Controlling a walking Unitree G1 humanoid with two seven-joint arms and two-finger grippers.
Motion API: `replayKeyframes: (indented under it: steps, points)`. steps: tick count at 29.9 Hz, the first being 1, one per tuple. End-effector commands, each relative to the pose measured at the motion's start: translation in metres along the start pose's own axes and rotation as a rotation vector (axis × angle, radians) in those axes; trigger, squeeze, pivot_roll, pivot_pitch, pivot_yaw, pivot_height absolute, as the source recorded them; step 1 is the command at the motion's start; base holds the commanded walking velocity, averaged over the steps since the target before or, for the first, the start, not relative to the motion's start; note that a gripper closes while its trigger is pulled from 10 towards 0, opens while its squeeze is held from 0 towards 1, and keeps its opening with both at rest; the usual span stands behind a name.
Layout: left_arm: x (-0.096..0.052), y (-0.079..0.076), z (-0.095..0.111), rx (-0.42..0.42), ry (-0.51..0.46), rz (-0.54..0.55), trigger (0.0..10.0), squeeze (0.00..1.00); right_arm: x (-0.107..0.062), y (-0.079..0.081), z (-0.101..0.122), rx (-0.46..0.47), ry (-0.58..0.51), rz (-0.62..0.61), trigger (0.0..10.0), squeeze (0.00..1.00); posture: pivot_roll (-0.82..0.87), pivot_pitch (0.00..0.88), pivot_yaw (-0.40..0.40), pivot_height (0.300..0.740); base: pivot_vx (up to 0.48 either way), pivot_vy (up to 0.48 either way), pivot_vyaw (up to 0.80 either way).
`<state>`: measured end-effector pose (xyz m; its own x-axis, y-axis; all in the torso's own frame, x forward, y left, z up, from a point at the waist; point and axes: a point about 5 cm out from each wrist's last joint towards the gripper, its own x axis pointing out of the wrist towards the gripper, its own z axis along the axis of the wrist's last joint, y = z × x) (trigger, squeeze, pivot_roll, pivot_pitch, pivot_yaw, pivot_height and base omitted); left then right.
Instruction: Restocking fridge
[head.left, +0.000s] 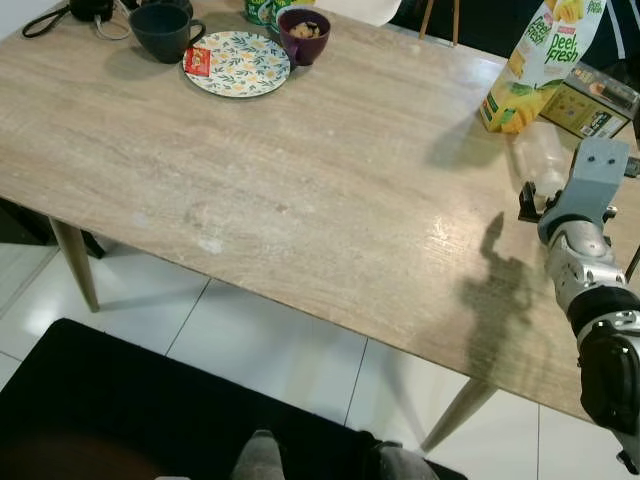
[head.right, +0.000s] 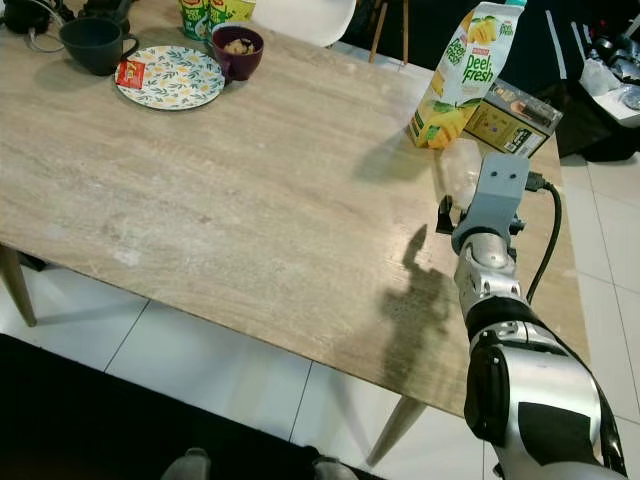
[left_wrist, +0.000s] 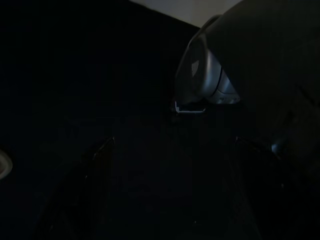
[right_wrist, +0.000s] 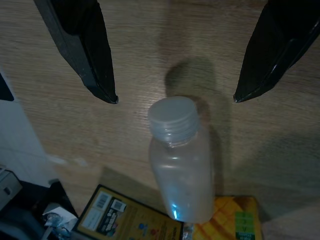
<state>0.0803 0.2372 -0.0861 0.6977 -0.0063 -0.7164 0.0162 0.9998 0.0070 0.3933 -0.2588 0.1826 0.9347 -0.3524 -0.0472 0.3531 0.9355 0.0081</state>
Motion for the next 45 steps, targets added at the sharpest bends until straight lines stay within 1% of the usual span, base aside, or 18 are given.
replayKeyframes:
  steps: [1, 3, 5, 7, 8, 10, 11, 12, 15, 18, 21, 23, 25, 31, 32, 33, 37, 45]
  points:
    - [0.001, -0.014, -0.003, 0.018, 0.012, -0.081, 10.0, 0.00, -0.002, -0.008, -0.009, 0.020, 0.013, -0.029, 10.0, 0.00, 0.32, 0.147, -0.196, 0.740, 0.000, 0.000, 0.00]
    - [-0.002, -0.002, -0.001, 0.015, -0.003, -0.046, 10.0, 0.00, -0.003, -0.009, -0.014, 0.031, 0.024, -0.034, 10.0, 0.00, 0.36, 0.117, -0.185, 0.740, 0.000, 0.000, 0.00]
    - [-0.002, -0.002, -0.001, 0.015, -0.003, -0.046, 10.0, 0.00, -0.003, -0.009, -0.014, 0.031, 0.024, -0.034, 10.0, 0.00, 0.36, 0.117, -0.185, 0.740, 0.000, 0.000, 0.00]
    - [-0.004, 0.006, -0.001, 0.018, -0.007, -0.023, 10.0, 0.00, -0.005, -0.008, -0.018, 0.043, 0.033, -0.037, 10.0, 0.00, 0.38, 0.100, -0.175, 0.740, 0.000, 0.000, 0.00]
    - [-0.004, 0.006, -0.001, 0.018, -0.007, -0.023, 10.0, 0.00, -0.005, -0.008, -0.018, 0.043, 0.033, -0.037, 10.0, 0.00, 0.38, 0.100, -0.175, 0.740, 0.000, 0.000, 0.00]
    - [-0.009, 0.018, -0.002, 0.030, -0.001, 0.004, 10.0, 0.00, -0.006, -0.006, -0.022, 0.058, 0.043, -0.037, 10.0, 0.00, 0.40, 0.083, -0.166, 0.740, 0.000, 0.000, 0.00]
    - [-0.009, 0.018, -0.002, 0.030, -0.001, 0.004, 10.0, 0.00, -0.006, -0.006, -0.022, 0.058, 0.043, -0.037, 10.0, 0.00, 0.40, 0.083, -0.166, 0.740, 0.000, 0.000, 0.00]
    - [-0.011, 0.024, -0.002, 0.038, 0.004, 0.020, 10.0, 0.00, -0.007, -0.005, -0.024, 0.063, 0.046, -0.035, 10.0, 0.00, 0.40, 0.072, -0.164, 0.740, 0.000, 0.000, 0.00]
    - [-0.012, 0.029, -0.001, 0.044, 0.007, 0.035, 10.0, 0.00, -0.007, -0.003, -0.026, 0.068, 0.050, -0.032, 10.0, 0.00, 0.40, 0.062, -0.162, 0.740, 0.000, 0.000, 0.00]
    - [-0.012, 0.041, 0.004, 0.060, 0.009, 0.074, 10.0, 0.00, -0.008, 0.003, -0.027, 0.076, 0.053, -0.018, 10.0, 0.00, 0.41, 0.042, -0.170, 0.740, 0.000, 0.000, 0.00]
    - [-0.011, 0.046, 0.007, 0.061, 0.010, 0.100, 10.0, 0.00, -0.009, 0.006, -0.029, 0.079, 0.056, -0.007, 10.0, 0.00, 0.41, 0.022, -0.176, 0.740, 0.000, 0.000, 0.00]
    - [-0.011, 0.046, 0.007, 0.061, 0.010, 0.100, 10.0, 0.00, -0.009, 0.006, -0.029, 0.079, 0.056, -0.007, 10.0, 0.00, 0.41, 0.022, -0.176, 0.740, 0.000, 0.000, 0.00]
    - [-0.008, 0.050, 0.010, 0.056, 0.018, 0.138, 10.0, 0.00, -0.010, 0.008, -0.032, 0.088, 0.059, 0.007, 10.0, 0.00, 0.42, 0.000, -0.189, 0.740, 0.000, 0.000, 0.00]
    - [-0.005, 0.049, 0.008, 0.031, 0.047, 0.164, 10.0, 0.00, -0.011, 0.008, -0.033, 0.093, 0.057, 0.016, 10.0, 0.00, 0.41, 0.000, -0.199, 0.740, 0.000, 0.000, 0.00]
    - [-0.002, 0.042, 0.003, -0.001, 0.084, 0.170, 10.0, 0.00, -0.010, 0.005, -0.032, 0.084, 0.051, 0.017, 10.0, 0.00, 0.40, 0.000, -0.205, 0.740, 0.000, 0.000, 0.00]
    - [-0.002, 0.042, 0.003, -0.001, 0.084, 0.170, 10.0, 0.00, -0.010, 0.005, -0.032, 0.084, 0.051, 0.017, 10.0, 0.00, 0.40, 0.000, -0.205, 0.740, 0.000, 0.000, 0.00]
    - [0.000, 0.024, -0.009, -0.041, 0.151, 0.144, 10.0, 0.00, -0.009, 0.002, -0.030, 0.083, 0.040, 0.006, 10.0, 0.00, 0.40, 0.000, -0.212, 0.740, 0.000, 0.000, 0.00]
    - [0.001, 0.010, -0.020, -0.086, 0.200, 0.131, 10.0, 0.00, -0.012, 0.003, -0.036, 0.090, 0.055, 0.004, 10.0, 0.00, 0.40, 0.000, -0.221, 0.740, 0.096, 0.000, 0.00]
